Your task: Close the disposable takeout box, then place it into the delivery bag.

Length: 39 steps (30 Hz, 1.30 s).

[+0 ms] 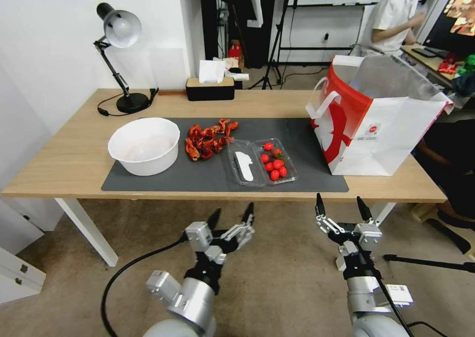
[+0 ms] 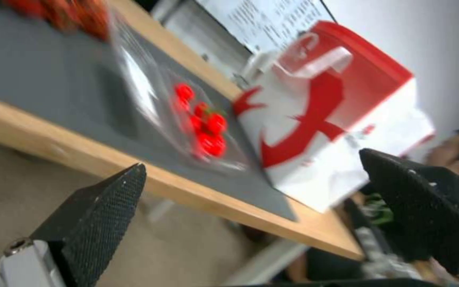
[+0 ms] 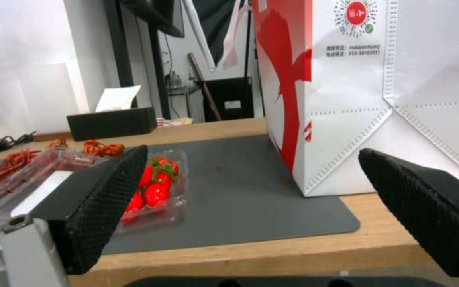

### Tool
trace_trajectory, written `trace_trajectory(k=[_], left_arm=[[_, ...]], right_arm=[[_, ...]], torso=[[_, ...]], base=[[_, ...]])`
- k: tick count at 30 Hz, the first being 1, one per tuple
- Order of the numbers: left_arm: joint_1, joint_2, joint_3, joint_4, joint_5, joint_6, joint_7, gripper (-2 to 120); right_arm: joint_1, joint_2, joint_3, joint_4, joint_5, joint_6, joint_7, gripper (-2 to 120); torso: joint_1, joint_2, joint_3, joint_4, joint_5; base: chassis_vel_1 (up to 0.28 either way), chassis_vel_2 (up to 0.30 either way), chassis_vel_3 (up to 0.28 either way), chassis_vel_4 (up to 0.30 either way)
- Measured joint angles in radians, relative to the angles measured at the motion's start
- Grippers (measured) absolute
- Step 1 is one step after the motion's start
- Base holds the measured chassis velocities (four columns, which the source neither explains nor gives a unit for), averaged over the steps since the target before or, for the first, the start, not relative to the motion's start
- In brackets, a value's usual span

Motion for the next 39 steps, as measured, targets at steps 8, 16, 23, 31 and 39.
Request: trace_trajectory(k=[8, 16, 23, 31, 39], left_arm=[[-0.06, -0.024, 0.015, 0.041, -0.156, 0.031, 0.001, 100], [-0.144, -0.01, 0.056, 0.123, -0.219, 0.032, 0.017, 100], [-0.246, 0.07, 0.058, 0.176, -0.269, 0.034, 0.028, 100], [-0.364, 0.144, 0.008, 0.242, -0.316, 0.029, 0.063, 100], [-0.432, 0.173, 0.054, 0.275, -0.348, 0.037, 0.026, 100]], right_arm=[[0.001, 0.01, -0.002, 0.005, -0.007, -0.019, 0.0, 100], [-0.001, 0.018, -0.003, 0.014, -0.014, -0.031, 0.0, 100], [-0.001, 0.022, -0.004, 0.025, -0.022, -0.049, 0.001, 100], [-0.002, 0.027, -0.001, 0.028, -0.028, -0.057, 0.002, 100], [-0.002, 0.043, 0.001, 0.037, -0.039, -0.07, 0.004, 100]], torso=[[0.0, 0.0, 0.0, 0.0, 0.0001], [0.0, 0.0, 0.0, 0.0, -0.0001], [0.0, 0.0, 0.0, 0.0, -0.0003], [0.0, 0.0, 0.0, 0.0, -0.0002], [0.0, 0.0, 0.0, 0.0, 0.0]], base=[[0.0, 0.0, 0.0, 0.0], [0.0, 0.0, 0.0, 0.0], [0.0, 0.0, 0.0, 0.0], [0.0, 0.0, 0.0, 0.0], [0.0, 0.0, 0.0, 0.0]])
